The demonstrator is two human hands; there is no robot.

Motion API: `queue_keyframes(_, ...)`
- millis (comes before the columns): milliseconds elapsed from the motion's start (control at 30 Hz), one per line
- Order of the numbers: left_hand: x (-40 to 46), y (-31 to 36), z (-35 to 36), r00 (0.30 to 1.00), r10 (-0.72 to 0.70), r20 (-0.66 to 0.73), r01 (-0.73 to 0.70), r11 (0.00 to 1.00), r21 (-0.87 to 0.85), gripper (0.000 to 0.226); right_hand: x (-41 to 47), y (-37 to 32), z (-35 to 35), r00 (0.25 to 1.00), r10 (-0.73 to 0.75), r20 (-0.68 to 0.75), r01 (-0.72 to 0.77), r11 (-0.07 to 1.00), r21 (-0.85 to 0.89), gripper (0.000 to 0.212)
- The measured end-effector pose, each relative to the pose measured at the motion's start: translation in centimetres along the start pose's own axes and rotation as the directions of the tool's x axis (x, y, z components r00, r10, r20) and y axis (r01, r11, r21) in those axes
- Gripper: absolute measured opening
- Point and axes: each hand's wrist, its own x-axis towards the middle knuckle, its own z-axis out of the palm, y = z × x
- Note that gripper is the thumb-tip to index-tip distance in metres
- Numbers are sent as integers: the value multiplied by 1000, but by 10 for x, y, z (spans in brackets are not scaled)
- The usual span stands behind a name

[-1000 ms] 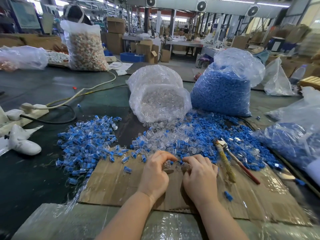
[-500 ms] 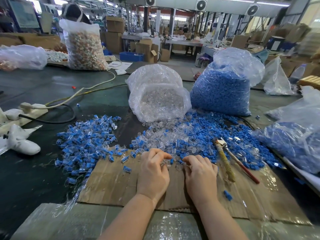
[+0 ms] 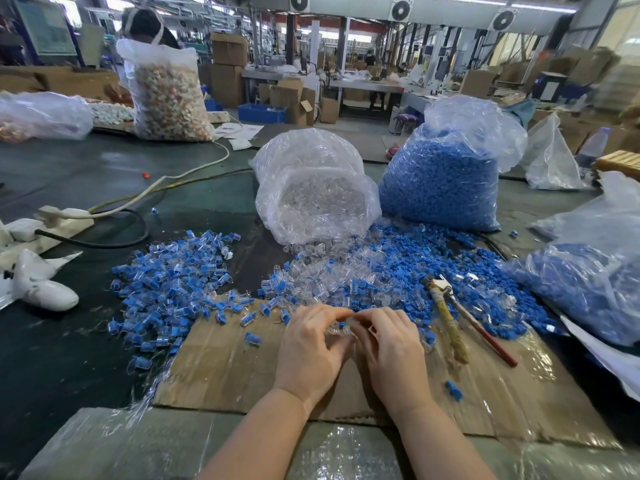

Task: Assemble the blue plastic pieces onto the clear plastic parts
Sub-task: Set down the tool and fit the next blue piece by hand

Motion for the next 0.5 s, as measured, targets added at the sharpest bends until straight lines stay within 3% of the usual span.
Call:
queue_keyframes(167,0,1,-1,999,-26,30,26,1000,-13,31,0,1,-2,999,-15,32,13,997,79,3)
queue_keyframes(300,0,-1,0,996,-87,-1,87,995,-44,30,1,0,-1,1000,-7,21,7,1000,21,3)
queue_keyframes(500,1,-1,1,985,-165,-53,160,984,-79,28,1,7,1,944,326,-52,-330,924,-193,16)
